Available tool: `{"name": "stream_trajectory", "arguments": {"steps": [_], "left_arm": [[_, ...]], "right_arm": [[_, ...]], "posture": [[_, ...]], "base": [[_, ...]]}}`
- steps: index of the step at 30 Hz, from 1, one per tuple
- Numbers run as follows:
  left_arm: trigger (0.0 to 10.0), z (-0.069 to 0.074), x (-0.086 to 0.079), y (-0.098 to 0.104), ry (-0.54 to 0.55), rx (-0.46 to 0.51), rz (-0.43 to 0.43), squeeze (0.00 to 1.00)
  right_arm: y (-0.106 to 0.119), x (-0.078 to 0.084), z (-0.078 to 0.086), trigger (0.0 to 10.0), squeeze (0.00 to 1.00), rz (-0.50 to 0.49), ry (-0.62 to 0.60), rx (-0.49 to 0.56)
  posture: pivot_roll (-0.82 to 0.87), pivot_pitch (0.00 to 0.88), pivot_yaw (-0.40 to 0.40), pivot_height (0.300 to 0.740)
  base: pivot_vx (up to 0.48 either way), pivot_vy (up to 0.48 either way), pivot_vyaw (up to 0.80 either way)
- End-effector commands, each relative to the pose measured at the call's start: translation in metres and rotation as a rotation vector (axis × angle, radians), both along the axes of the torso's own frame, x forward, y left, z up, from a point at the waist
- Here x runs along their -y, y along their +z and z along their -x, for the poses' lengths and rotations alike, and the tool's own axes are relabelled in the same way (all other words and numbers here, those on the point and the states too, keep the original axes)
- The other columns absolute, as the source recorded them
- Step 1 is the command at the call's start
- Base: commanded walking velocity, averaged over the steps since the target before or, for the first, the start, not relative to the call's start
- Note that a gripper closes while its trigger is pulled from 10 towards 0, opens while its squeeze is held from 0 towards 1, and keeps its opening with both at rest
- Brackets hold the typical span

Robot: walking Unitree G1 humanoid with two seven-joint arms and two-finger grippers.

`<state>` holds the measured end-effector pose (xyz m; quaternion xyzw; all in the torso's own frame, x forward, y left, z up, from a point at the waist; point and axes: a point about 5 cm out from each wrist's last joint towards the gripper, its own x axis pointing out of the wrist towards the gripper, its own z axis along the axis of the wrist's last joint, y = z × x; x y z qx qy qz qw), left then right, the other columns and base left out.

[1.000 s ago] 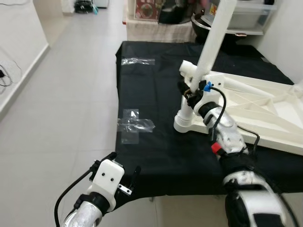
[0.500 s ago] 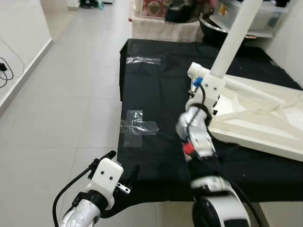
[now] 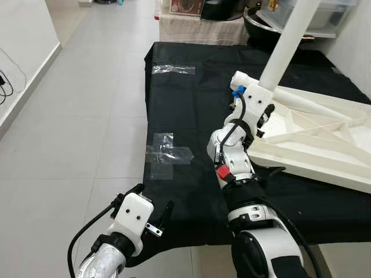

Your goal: Building children table

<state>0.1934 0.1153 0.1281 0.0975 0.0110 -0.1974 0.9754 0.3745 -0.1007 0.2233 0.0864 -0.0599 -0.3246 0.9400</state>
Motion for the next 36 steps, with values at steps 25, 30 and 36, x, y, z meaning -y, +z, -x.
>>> {"name": "stream_trajectory", "arguments": {"steps": [25, 30, 36], "left_arm": [[10.0, 0.001, 0.002, -0.006, -0.018, -0.033, 0.007, 0.00], [10.0, 0.001, 0.002, -0.005, -0.023, -0.030, 0.008, 0.00], [10.0, 0.000, 0.004, -0.005, -0.028, -0.028, 0.008, 0.00]], "right_arm": [[-0.008, 0.030, 0.012, 10.0, 0.00, 0.153, 0.559, 0.223], [-0.007, 0.046, 0.002, 10.0, 0.00, 0.114, 0.629, 0.226], [0.001, 0.067, -0.014, 10.0, 0.00, 0.154, 0.796, 0.205]], "posture": [[0.15, 0.127, -0.096, 0.740], [0.15, 0.127, -0.094, 0.740], [0.15, 0.131, -0.097, 0.740]], "base": [[0.000, 0.000, 0.00], [0.000, 0.000, 0.00], [0.000, 0.000, 0.00]]}}
